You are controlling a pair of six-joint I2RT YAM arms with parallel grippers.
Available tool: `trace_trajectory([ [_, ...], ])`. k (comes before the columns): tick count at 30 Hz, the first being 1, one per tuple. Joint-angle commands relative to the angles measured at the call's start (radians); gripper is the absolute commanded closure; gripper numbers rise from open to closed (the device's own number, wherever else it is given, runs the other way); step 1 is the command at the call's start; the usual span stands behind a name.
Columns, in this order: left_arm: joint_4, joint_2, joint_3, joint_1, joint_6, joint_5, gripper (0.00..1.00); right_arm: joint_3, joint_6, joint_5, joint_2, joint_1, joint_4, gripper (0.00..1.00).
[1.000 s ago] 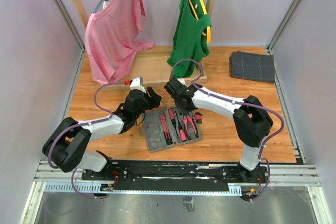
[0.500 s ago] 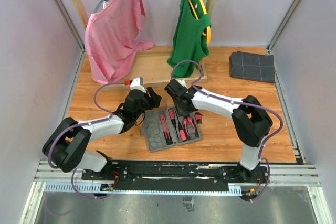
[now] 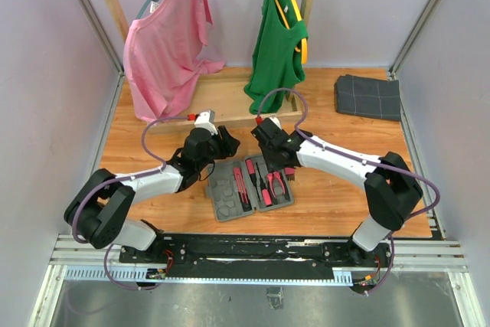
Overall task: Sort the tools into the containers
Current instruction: Place the pliers in the storage box.
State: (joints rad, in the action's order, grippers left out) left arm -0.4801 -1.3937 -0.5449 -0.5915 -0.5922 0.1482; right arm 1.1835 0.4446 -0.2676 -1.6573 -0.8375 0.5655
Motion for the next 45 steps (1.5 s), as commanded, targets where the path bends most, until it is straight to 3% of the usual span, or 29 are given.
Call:
trace_trajectory([
  [1, -0.047, -0.047, -0.060, -0.038, 0.062, -0.103, 0.49, -0.068, 0.005, 0.054, 0.075, 0.005, -0.001, 0.68],
  [15, 0.019, -0.232, -0.230, -0.192, 0.175, -0.243, 0.59, -0.258, 0.028, 0.268, 0.295, 0.105, -0.041, 0.73],
  [25, 0.111, -0.329, -0.323, -0.226, 0.190, -0.261, 0.67, -0.291, 0.051, 0.340, 0.298, 0.117, -0.057, 0.77],
  [45, 0.304, -0.383, -0.435, -0.229, 0.185, -0.268, 0.70, -0.309, 0.087, 0.324, 0.255, 0.117, -0.059, 0.77],
])
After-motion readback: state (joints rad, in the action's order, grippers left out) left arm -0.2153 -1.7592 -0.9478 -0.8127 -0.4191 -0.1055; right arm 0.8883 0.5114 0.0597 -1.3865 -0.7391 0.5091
